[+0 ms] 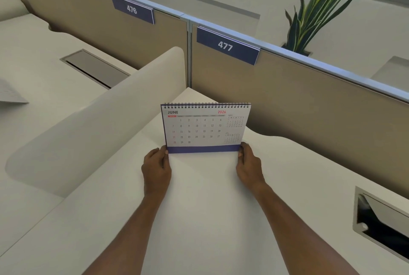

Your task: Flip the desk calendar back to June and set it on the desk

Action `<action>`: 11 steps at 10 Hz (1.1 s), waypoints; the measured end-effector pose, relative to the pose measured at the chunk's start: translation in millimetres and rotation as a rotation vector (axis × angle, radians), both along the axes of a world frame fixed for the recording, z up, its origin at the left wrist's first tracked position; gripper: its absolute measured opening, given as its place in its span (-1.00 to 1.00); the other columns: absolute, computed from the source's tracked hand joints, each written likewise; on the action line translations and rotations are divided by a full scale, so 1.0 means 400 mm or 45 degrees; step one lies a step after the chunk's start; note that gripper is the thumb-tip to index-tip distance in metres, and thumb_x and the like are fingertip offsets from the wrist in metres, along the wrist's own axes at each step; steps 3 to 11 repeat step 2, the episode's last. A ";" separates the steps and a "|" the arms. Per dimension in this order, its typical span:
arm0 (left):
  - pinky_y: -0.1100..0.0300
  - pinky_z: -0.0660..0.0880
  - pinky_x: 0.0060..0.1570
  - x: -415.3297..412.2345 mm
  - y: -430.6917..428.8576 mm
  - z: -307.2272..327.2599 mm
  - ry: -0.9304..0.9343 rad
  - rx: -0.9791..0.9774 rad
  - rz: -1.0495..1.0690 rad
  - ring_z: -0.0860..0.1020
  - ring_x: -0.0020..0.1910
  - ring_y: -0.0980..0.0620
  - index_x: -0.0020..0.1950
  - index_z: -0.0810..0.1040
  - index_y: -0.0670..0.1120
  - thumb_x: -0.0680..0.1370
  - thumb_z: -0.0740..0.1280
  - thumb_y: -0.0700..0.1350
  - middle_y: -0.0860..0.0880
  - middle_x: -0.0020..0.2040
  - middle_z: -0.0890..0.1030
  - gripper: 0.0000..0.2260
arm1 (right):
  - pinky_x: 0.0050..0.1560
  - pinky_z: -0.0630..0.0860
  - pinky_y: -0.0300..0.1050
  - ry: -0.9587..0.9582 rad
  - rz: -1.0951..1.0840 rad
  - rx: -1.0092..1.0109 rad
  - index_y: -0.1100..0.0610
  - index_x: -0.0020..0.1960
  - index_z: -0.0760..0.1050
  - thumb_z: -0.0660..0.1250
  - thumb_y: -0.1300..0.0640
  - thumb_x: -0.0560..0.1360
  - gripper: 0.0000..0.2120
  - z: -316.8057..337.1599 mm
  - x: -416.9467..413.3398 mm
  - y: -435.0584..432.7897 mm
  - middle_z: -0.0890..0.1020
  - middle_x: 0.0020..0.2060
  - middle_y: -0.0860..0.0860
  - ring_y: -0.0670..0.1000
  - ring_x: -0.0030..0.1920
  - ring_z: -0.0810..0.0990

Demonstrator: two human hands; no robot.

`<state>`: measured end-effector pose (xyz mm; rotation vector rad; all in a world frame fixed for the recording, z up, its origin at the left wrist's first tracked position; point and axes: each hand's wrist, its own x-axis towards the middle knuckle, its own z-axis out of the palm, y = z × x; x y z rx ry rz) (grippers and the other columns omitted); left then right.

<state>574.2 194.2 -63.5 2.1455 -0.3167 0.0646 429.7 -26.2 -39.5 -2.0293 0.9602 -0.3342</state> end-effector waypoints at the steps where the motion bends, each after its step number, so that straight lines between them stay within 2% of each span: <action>1: 0.23 0.39 0.25 -0.009 -0.007 0.006 -0.001 0.012 -0.041 0.62 0.27 -0.25 0.31 0.67 -0.26 0.65 0.33 -0.31 -0.25 0.22 0.71 -0.75 | 0.19 0.39 -0.22 0.050 0.026 0.101 0.14 0.50 0.35 0.14 0.28 0.68 -0.61 0.022 0.006 -0.016 0.58 0.37 0.10 0.18 0.30 0.58; 2: 0.18 0.41 0.33 -0.014 0.017 0.009 0.108 -0.089 -0.005 0.63 0.32 -0.16 0.34 0.66 -0.23 0.67 0.35 -0.24 -0.20 0.30 0.70 -0.74 | 0.26 0.35 -0.27 0.028 -0.041 0.297 0.14 0.53 0.34 0.26 0.32 0.61 -0.50 0.036 -0.040 -0.007 0.54 0.44 0.02 0.06 0.44 0.51; 11: 0.18 0.41 0.33 -0.014 0.017 0.009 0.108 -0.089 -0.005 0.63 0.32 -0.16 0.34 0.66 -0.23 0.67 0.35 -0.24 -0.20 0.30 0.70 -0.74 | 0.26 0.35 -0.27 0.028 -0.041 0.297 0.14 0.53 0.34 0.26 0.32 0.61 -0.50 0.036 -0.040 -0.007 0.54 0.44 0.02 0.06 0.44 0.51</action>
